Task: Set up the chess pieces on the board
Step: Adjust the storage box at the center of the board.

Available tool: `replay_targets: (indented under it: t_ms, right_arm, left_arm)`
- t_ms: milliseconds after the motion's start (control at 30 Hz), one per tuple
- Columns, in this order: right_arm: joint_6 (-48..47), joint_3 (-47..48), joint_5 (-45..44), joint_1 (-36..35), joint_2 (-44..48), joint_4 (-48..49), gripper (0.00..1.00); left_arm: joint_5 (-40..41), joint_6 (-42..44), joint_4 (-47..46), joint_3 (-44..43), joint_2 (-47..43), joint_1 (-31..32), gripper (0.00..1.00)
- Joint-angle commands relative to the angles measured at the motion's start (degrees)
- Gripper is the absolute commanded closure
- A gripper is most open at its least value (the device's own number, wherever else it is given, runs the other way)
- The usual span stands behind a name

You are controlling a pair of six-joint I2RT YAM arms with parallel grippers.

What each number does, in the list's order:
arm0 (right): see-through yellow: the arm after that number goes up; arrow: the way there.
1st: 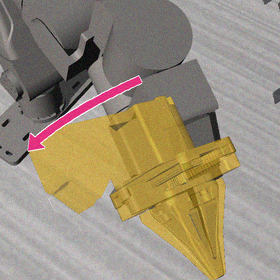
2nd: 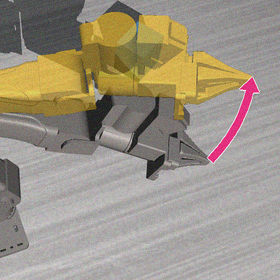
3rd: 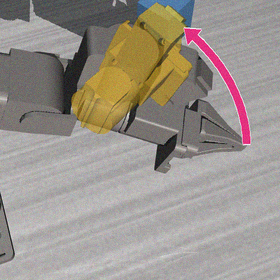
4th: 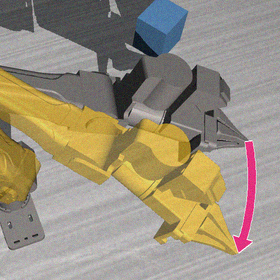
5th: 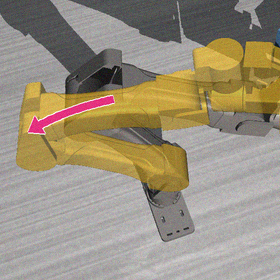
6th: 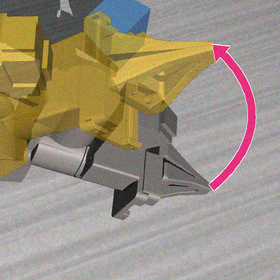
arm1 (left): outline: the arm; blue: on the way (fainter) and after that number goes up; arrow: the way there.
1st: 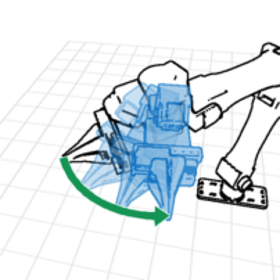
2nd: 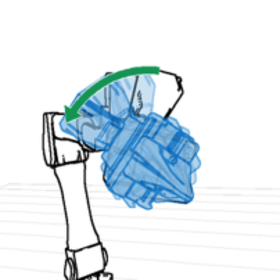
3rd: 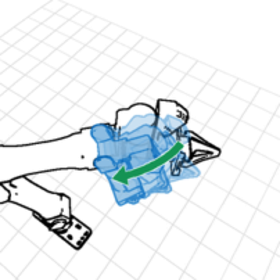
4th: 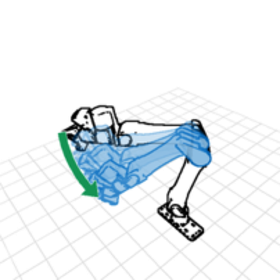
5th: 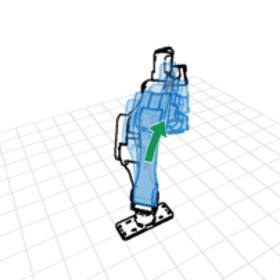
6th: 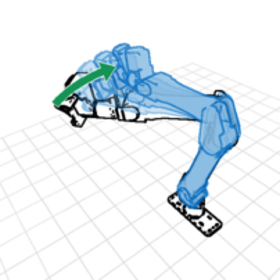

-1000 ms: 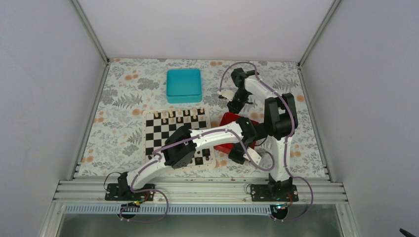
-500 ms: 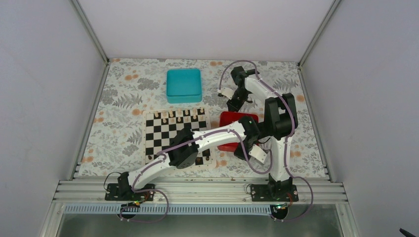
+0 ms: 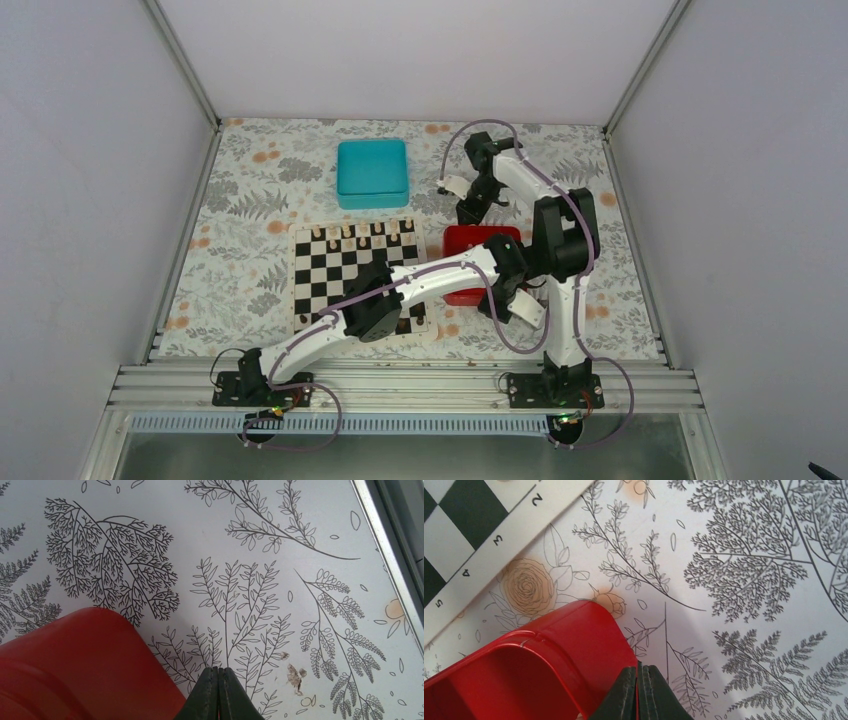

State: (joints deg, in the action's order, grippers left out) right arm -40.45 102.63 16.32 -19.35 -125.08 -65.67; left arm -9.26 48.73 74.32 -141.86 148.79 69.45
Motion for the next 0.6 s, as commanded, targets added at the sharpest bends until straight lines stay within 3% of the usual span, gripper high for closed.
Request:
replay_targets:
  t_ms: [0,433,567]
  right_arm:
    - [-1.32,0.9,3.01,-2.32,-1.57,-2.87,0.96]
    - [0.76,0.99,3.58,-2.32,2.01,1.98,0.94]
    - [1.07,2.21,5.74,0.18,5.16,2.3,0.94]
  left_arm:
    - [-0.56,-0.46,-4.75,-2.58,0.94,0.77,0.98]
    - [-1.38,-1.34,-2.86,-0.24,-5.34,3.11,0.97]
    - [-1.63,-1.27,-0.38,0.45,-8.86,3.94,0.88]
